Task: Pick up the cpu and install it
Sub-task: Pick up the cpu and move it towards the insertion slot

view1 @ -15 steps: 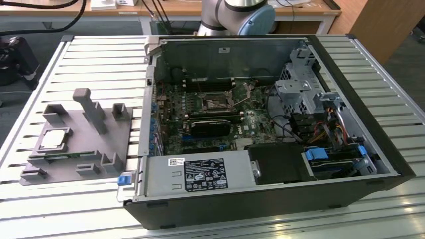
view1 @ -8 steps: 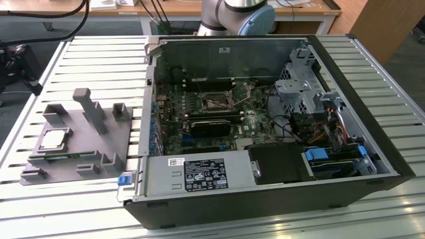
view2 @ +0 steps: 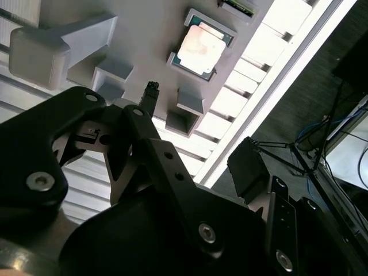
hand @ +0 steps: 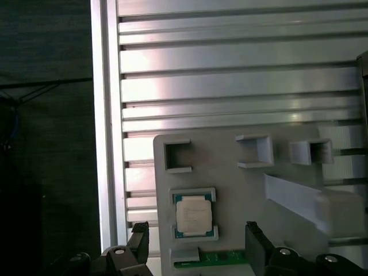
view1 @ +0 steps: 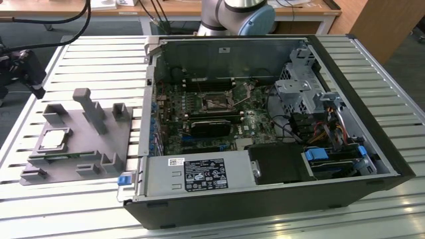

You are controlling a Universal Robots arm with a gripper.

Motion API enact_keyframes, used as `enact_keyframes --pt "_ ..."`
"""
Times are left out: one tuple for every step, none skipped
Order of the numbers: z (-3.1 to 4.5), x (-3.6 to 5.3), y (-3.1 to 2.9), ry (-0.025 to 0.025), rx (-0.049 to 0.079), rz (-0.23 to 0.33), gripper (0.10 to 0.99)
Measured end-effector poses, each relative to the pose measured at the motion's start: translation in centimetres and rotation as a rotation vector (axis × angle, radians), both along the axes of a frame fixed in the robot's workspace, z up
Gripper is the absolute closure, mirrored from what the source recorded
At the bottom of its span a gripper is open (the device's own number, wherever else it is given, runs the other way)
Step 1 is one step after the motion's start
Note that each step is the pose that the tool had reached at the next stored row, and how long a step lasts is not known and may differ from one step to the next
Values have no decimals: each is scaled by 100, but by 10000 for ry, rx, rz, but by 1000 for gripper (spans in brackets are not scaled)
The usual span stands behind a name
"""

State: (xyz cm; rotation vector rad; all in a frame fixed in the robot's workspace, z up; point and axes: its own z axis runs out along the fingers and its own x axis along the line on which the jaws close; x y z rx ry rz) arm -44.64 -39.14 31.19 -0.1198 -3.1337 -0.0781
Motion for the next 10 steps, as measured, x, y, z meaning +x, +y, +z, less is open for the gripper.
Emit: enact_keyframes --pt "-14 0 0 1 0 0 325" --pt "-29 0 0 1 0 0 325" --pt "-47 0 -1 0 0 0 325" --pt "-64 0 -1 0 0 -1 325" --pt "-83 0 -1 0 1 0 325" --pt "-100 0 -1 0 0 0 325" --pt "-117 0 -1 0 0 0 325" --pt "-132 0 -1 0 0 0 325" --pt "-147 0 -1 1 0 0 325" --pt "-161 0 -1 3 2 0 325"
